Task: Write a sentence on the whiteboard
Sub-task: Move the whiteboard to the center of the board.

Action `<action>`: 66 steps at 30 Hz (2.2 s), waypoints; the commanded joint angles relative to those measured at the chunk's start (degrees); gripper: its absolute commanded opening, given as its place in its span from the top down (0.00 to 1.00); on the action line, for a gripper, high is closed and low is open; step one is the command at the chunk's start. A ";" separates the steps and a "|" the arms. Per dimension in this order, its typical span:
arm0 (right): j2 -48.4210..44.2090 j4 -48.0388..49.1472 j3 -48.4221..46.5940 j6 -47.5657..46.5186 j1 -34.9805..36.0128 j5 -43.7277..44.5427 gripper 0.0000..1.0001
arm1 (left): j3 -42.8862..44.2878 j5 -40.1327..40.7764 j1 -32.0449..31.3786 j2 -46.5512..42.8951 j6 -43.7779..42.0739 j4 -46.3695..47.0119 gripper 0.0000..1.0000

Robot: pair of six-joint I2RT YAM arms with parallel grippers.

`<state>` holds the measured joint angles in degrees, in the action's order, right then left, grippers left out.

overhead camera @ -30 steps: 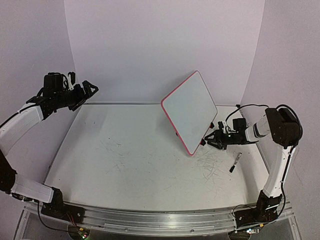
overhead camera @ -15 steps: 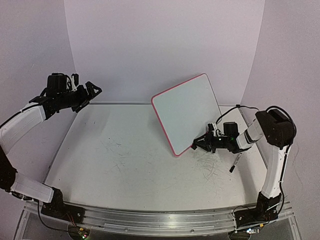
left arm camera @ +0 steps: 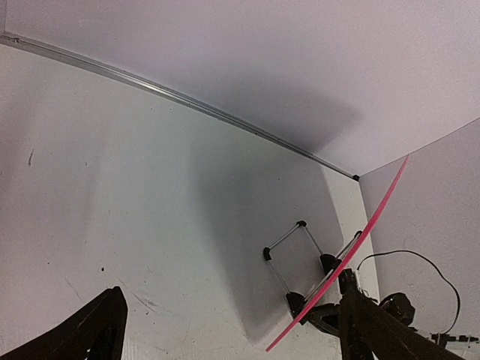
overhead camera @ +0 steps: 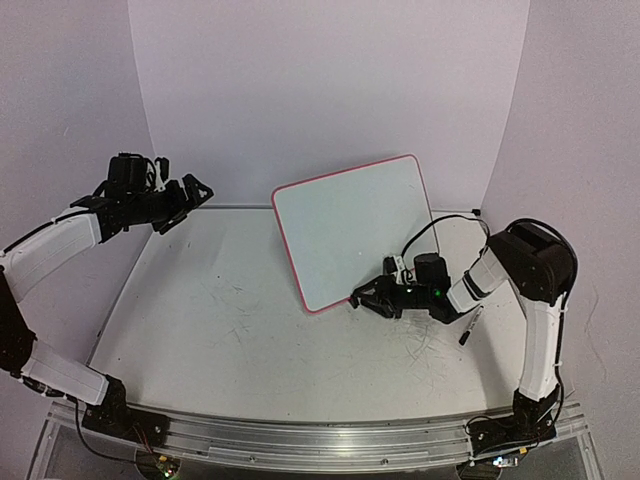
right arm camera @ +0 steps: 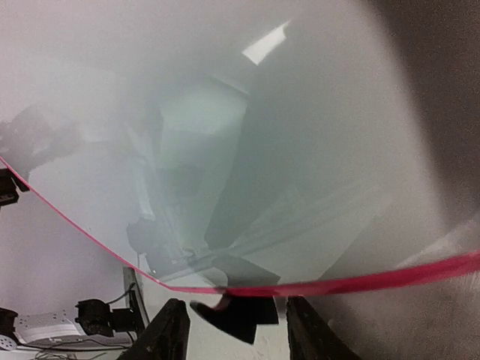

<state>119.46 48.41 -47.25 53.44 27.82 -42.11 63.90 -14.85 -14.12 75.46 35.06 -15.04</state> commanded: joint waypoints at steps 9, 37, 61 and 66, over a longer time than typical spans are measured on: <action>-24.03 -58.44 -8.56 -39.34 1.39 36.48 0.41 | 0.43 1.75 -2.06 2.29 -0.01 1.98 0.01; -5.94 -55.75 -25.13 -63.33 -2.82 39.19 0.64 | -2.94 2.02 -4.32 -4.01 -0.12 3.08 0.01; -13.03 -54.75 -15.94 -58.21 4.38 39.02 1.00 | -2.71 5.22 -4.27 -5.97 -0.86 3.00 0.02; -15.98 -54.12 -12.86 -54.01 9.34 40.16 1.00 | -1.98 9.43 -4.28 -7.38 -1.27 2.77 0.01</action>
<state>107.71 -7.38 -61.62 -1.44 31.08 0.67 60.45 -9.96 -18.39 71.04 34.57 -13.52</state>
